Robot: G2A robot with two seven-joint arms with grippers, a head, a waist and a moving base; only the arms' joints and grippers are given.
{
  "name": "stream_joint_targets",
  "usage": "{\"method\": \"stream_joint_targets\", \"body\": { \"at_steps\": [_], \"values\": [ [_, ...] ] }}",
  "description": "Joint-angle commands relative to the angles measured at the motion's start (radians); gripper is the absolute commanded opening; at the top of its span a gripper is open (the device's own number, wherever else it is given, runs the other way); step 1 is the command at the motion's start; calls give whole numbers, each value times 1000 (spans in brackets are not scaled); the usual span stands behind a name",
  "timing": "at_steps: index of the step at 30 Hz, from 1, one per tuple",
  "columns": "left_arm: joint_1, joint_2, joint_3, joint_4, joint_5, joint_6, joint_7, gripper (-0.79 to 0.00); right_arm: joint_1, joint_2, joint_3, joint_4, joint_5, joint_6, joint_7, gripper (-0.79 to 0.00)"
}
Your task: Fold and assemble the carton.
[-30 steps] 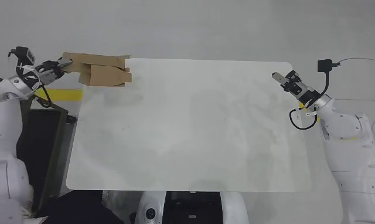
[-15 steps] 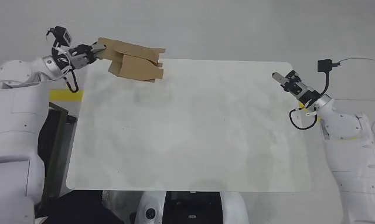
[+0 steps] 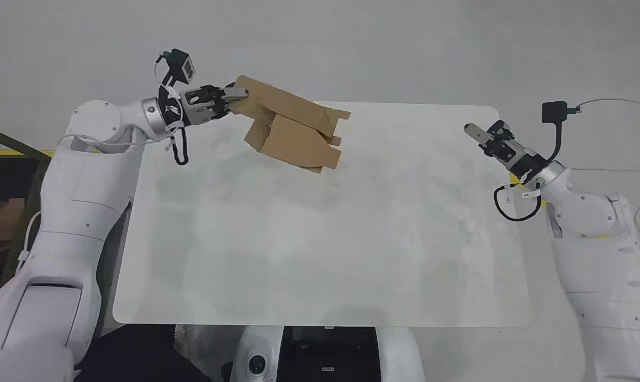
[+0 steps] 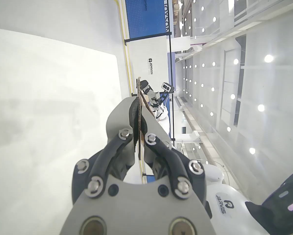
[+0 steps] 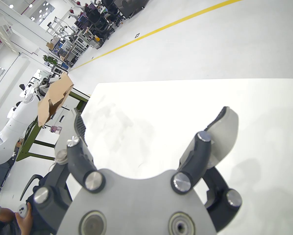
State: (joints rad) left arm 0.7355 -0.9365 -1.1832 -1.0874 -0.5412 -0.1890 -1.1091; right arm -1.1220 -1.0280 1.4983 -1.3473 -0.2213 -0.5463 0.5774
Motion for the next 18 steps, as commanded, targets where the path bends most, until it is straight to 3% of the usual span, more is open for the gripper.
{"method": "stream_joint_targets", "body": {
  "at_steps": [1,18],
  "values": [
    [14,-1,2,-21,-1,-4,2,-785,0,0,0,0,0,0,0,0],
    [55,-10,22,-47,-36,-24,-44,-785,0,0,0,0,0,0,0,0]
  ]
}}
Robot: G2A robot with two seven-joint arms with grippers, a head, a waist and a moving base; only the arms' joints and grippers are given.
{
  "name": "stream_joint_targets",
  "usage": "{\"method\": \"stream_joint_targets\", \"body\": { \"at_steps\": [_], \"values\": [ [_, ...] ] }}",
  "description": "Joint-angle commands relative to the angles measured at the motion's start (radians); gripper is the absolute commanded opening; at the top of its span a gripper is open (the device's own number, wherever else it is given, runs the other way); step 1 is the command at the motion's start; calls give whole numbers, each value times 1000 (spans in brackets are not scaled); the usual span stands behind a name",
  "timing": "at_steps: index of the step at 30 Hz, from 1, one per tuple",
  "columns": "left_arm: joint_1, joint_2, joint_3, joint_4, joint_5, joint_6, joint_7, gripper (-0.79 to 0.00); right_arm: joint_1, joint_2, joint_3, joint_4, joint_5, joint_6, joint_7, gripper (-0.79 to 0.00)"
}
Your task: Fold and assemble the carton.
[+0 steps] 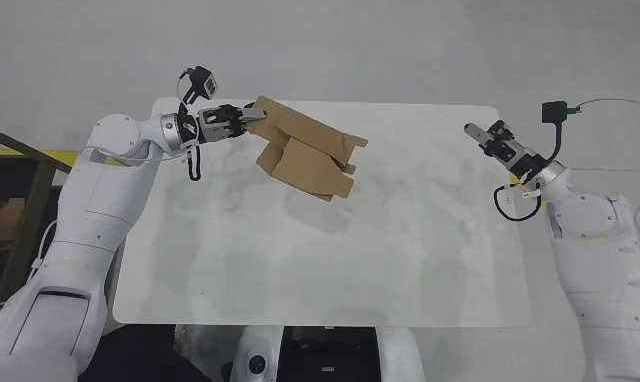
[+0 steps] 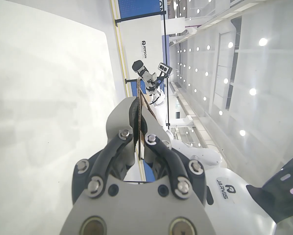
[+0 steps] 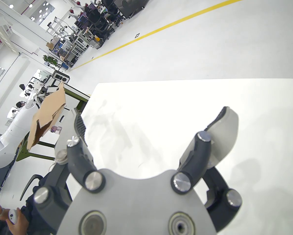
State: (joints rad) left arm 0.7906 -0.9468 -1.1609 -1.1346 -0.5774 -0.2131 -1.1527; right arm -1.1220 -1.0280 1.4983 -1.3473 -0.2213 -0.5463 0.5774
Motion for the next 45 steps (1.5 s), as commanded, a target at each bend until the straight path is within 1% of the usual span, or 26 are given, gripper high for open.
{"method": "stream_joint_targets", "body": {
  "at_steps": [1,13,15,17,19,21,25,28,30,33,36,40,45],
  "values": [
    [0,0,0,0,0,0,0,-785,0,0,0,0,0,0,0,0],
    [0,0,0,0,0,0,0,-785,0,0,0,0,0,0,0,0],
    [0,0,0,0,0,0,0,-785,-11,-1,-4,-8,22,-2,-3,0],
    [3,0,1,-3,5,-1,5,-785,-17,1,-7,-17,21,0,22,0],
    [21,0,17,-33,68,-22,29,-785,-21,0,-24,-29,66,-22,65,0],
    [28,-1,26,-37,119,-45,47,-785,-18,0,-45,-39,99,-41,126,0],
    [19,-8,45,5,134,-61,54,-785,4,-2,-107,-41,228,-66,287,0],
    [1,-14,61,39,143,-95,17,-785,32,-4,-161,-27,299,-60,404,0],
    [-10,-19,73,59,128,-120,-31,-785,52,-8,-201,-10,346,-48,477,0],
    [-28,-24,89,86,133,-162,-91,-785,84,-15,-254,24,420,-48,556,0],
    [-42,-30,107,105,159,-198,-98,-785,119,-23,-305,61,485,-46,633,0],
    [-56,-40,138,114,165,-231,-143,-785,162,-34,-373,97,511,-22,674,0],
    [-70,-54,173,115,159,-249,-186,-785,199,-42,-443,121,602,1,697,0]
  ]
}}
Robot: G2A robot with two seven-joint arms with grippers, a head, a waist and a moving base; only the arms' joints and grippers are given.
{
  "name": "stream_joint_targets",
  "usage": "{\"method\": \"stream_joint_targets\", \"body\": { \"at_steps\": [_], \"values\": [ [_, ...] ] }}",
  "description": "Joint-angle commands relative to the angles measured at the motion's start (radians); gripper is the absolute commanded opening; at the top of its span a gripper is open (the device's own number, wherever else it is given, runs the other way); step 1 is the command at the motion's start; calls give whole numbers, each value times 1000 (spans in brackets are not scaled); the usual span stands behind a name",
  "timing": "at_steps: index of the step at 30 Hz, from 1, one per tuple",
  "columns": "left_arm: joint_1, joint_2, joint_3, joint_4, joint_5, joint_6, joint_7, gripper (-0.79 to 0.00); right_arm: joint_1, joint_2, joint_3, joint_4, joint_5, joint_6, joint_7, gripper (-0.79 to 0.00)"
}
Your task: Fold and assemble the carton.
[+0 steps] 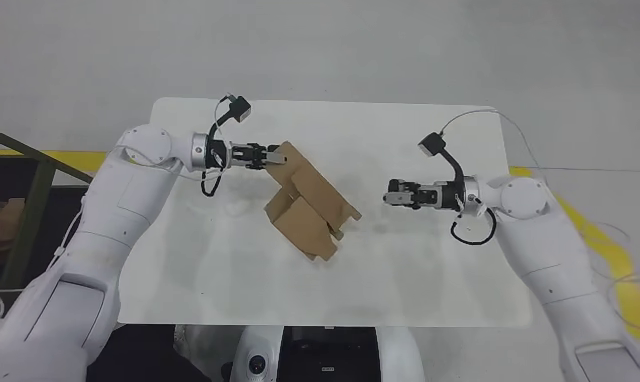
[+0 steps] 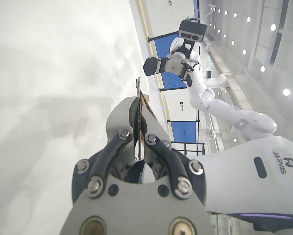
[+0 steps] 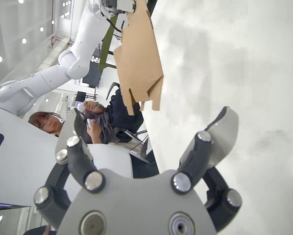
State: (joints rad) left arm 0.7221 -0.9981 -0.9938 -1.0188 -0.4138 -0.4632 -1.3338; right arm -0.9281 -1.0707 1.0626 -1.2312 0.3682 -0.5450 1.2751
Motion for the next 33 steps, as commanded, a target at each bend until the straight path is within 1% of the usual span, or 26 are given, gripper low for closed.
{"method": "stream_joint_targets", "body": {
  "at_steps": [1,11,13,17,21,25,28,33],
  "values": [
    [-3,-6,12,-1,-20,3,-14,-785,7,1,-8,15,28,-2,-2,0],
    [-6,-9,16,1,-35,7,-22,-785,7,1,-8,15,28,-2,-2,0],
    [-3,-9,17,-1,-33,8,-16,-785,-3,1,-7,7,17,11,-30,0],
    [25,-2,8,-50,3,20,9,-785,13,-2,-17,44,6,13,-32,0],
    [47,5,-3,-82,14,16,-6,-785,68,-23,-76,118,71,24,24,0],
    [60,7,-7,-111,-30,31,-54,-785,129,-50,-160,164,115,44,44,0],
    [61,9,-2,-140,-74,75,-98,-785,160,-67,-222,163,138,44,44,0],
    [60,12,3,-162,-119,103,-126,-785,196,-80,-311,153,140,49,50,0]
  ]
}}
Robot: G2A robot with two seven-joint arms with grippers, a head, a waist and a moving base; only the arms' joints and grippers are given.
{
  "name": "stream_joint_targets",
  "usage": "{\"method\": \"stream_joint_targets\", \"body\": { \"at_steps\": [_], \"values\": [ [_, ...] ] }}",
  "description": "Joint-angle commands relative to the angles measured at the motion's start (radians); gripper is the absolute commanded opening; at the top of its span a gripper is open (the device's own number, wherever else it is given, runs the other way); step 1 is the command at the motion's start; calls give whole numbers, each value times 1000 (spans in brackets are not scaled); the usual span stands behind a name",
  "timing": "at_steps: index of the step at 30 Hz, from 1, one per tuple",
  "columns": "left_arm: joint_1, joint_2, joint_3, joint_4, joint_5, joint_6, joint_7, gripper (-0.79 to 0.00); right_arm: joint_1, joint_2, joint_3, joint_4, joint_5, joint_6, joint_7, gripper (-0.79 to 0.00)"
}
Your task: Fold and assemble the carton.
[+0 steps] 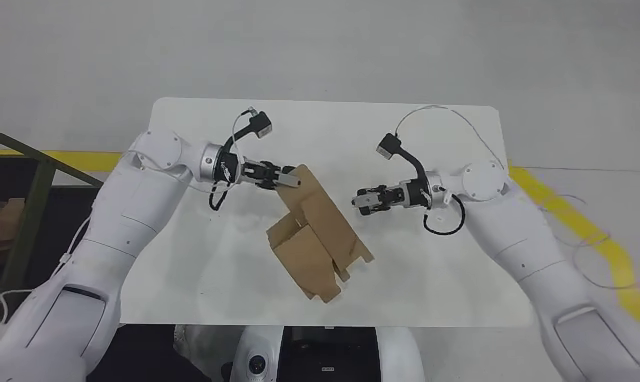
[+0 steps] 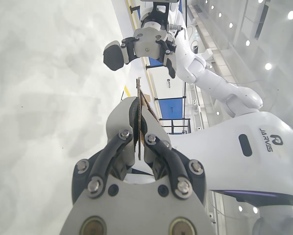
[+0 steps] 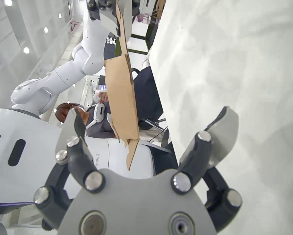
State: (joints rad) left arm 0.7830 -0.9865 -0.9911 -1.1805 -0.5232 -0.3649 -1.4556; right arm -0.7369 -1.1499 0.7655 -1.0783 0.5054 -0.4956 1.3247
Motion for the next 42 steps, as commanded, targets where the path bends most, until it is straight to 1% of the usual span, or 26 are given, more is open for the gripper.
{"method": "stream_joint_targets", "body": {
  "at_steps": [1,4,7,8,9,10,13,17,20,22,24,25,28,35,36,37,38,39,40,42],
  "values": [
    [-4,1,1,1,-15,8,-8,-785,11,-2,-27,-1,6,1,1,-3],
    [-11,1,6,6,-32,15,-14,-785,21,-2,-63,-11,26,6,6,-65],
    [-20,0,11,16,-56,19,-18,-785,32,2,-98,-27,26,17,17,-148],
    [-22,-1,14,20,-61,18,-18,-785,35,4,-109,-29,28,16,16,-219],
    [-26,-2,17,22,-63,17,-16,-785,38,6,-118,-32,33,15,15,-317],
    [-29,-3,21,25,-58,13,-13,-785,41,7,-127,-33,40,14,14,-382],
    [-36,-6,38,35,-36,-2,2,-785,48,12,-148,-35,66,8,8,-422],
    [-45,-11,57,52,-33,-10,11,-785,58,19,-175,-43,96,6,7,-437],
    [-52,-13,66,61,-34,-12,12,-785,62,25,-190,-58,125,6,6,-468],
    [-55,-14,70,64,-37,-14,15,-785,64,30,-197,-66,143,8,8,-536],
    [-57,-14,72,67,-42,-15,16,-785,67,35,-204,-71,152,10,10,-566],
    [-58,-14,73,69,-43,-17,17,-785,70,38,-209,-72,150,11,11,-625],
    [-60,-14,75,71,-44,-21,22,-785,75,44,-222,-85,157,11,11,-708],
    [-63,-11,82,67,-45,-24,24,-785,86,56,-247,-100,184,9,10,-785],
    [-63,-10,82,65,-45,-24,24,-742,87,58,-250,-101,190,10,10,-785],
    [-63,-10,83,63,-46,-24,24,-619,88,59,-252,-103,195,9,10,-785],
    [-63,-9,83,61,-47,-23,23,-422,90,61,-254,-103,197,9,9,-785],
    [-63,-8,83,58,-51,-21,22,-55,91,62,-256,-102,198,8,8,-785],
    [-63,-7,82,55,-57,-19,20,0,92,63,-259,-102,199,8,8,-785],
    [-62,-5,75,50,-76,-15,15,0,94,65,-262,-101,204,3,3,-785]
  ]
}}
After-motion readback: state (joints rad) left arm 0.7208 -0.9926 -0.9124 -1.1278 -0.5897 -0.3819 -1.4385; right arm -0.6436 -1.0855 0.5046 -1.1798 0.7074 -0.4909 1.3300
